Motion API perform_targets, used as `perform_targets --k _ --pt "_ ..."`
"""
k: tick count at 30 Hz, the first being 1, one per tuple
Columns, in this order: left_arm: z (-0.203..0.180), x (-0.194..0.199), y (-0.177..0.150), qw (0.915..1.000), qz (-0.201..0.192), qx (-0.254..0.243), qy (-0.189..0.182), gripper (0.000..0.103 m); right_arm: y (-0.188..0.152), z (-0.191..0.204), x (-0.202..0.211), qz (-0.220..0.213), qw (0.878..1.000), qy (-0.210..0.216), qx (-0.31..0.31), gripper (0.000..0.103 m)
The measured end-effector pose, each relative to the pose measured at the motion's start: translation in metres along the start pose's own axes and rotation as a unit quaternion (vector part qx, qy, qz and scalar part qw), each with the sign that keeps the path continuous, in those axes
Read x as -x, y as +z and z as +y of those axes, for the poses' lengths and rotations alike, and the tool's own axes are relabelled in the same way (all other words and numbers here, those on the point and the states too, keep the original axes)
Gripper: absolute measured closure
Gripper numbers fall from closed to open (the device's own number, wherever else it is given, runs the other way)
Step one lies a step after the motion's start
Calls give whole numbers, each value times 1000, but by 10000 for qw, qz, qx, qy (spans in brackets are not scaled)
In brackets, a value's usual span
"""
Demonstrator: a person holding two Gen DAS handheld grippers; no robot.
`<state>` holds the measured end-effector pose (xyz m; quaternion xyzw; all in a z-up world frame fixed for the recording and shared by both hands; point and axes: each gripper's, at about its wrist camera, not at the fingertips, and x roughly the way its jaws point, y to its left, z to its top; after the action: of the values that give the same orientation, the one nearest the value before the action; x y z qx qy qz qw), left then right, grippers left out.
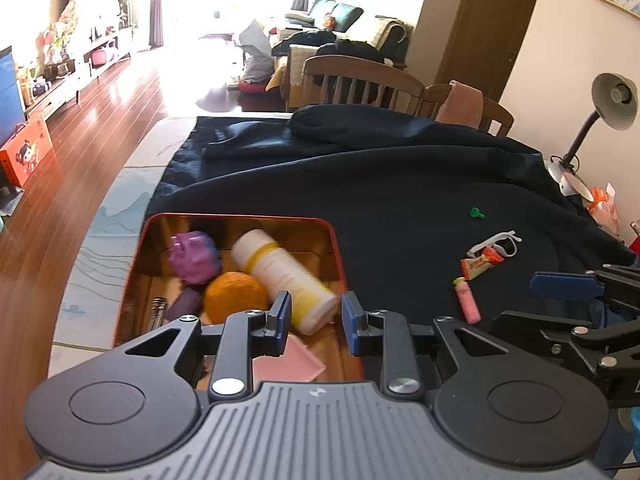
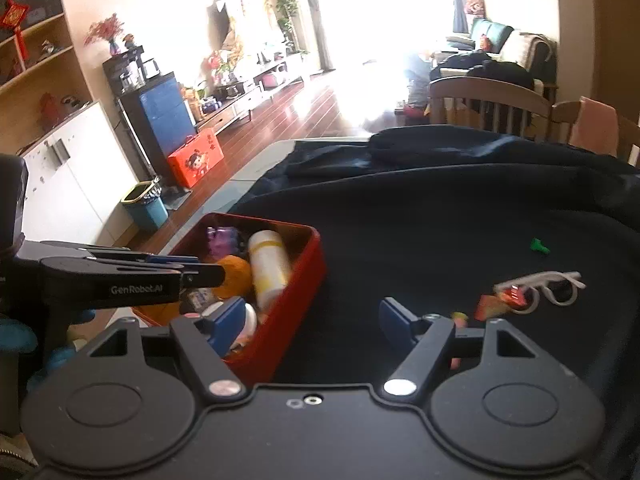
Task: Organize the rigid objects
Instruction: 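Open the left tool to drop the clipper while the right tool releases the orange, then move both tools back over the remaining items on the cloth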
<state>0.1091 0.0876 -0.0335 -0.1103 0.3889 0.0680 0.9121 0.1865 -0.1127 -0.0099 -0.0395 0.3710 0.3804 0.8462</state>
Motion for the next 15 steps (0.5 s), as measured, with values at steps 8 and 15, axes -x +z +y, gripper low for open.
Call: perform_targets --k 8,15 --pt "-37 -5 3 9998 -121 -125 -30 39 -12 -49 25 -134 9994 -180 -255 19" --pt "-68 -17 8 9998 -180 -62 -56 22 -11 -96 39 -268 9986 -302 -354 6"
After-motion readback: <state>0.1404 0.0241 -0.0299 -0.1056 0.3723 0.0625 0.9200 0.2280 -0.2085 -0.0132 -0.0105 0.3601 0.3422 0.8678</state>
